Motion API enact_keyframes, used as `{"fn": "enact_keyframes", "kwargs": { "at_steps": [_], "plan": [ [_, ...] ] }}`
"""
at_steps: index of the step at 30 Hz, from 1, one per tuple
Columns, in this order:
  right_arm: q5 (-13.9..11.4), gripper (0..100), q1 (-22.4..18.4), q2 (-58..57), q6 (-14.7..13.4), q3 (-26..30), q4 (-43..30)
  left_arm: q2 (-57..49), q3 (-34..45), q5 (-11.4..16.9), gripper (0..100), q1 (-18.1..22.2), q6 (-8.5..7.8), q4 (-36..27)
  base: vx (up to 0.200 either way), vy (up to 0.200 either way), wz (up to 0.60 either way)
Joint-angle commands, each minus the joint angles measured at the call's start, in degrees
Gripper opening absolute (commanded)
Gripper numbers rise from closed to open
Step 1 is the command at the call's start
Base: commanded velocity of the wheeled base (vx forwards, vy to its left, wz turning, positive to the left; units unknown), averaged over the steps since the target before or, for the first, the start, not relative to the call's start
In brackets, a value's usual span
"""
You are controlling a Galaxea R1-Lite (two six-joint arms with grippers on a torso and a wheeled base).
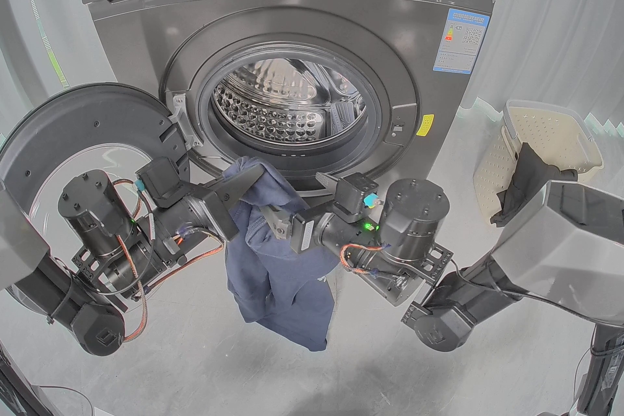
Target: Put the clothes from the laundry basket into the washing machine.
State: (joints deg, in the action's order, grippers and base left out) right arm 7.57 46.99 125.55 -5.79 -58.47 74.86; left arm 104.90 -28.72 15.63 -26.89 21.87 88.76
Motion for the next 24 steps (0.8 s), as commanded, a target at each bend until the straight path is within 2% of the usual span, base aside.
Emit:
{"fn": "enact_keyframes", "kwargs": {
  "at_steps": [1, 4, 5, 10, 14, 17, 18, 24],
  "plan": [
    [-0.01, 100, -0.24, 3.12, -0.10, -4.02, 0.28, 0.39, 0.16, 0.02, 0, 0.09, 0.01, 0.01, 0.000, 0.000, 0.00],
    [-0.01, 100, -0.32, 2.77, -0.10, -4.11, 0.99, 0.39, 0.16, 0.02, 0, 0.09, 0.01, 0.01, 0.000, 0.000, 0.00],
    [-0.01, 0, -0.24, 2.51, -0.10, -3.94, 1.34, 0.39, 0.07, 0.02, 0, 0.09, 0.01, 0.01, 0.000, 0.000, 0.00],
    [-0.01, 0, 0.11, 0.48, -0.27, -2.09, 1.60, 1.10, 0.16, 0.02, 0, 0.35, 0.01, -0.08, 0.000, 0.000, 0.00],
    [-0.01, 0, 1.43, -3.38, -0.27, 2.22, 1.60, 2.59, 0.16, -0.60, 0, 0.53, 0.01, 0.01, 0.000, 0.000, 0.00],
    [-0.01, 0, 1.87, -5.32, -0.36, 3.62, 1.95, 2.68, 0.95, -0.42, 0, 0.26, -0.51, 0.01, 0.000, 0.000, 0.00],
    [-0.01, 0, 1.87, -5.67, -0.36, 4.06, 2.04, 2.77, 1.12, -0.42, 100, 0.17, -0.60, 0.01, 0.000, 0.000, 0.00],
    [-0.63, 0, 1.70, -8.74, -0.19, 6.52, 2.13, 3.73, 0.95, -0.60, 100, 0.61, -0.42, 0.01, 0.000, 0.000, 0.00]
  ]
}}
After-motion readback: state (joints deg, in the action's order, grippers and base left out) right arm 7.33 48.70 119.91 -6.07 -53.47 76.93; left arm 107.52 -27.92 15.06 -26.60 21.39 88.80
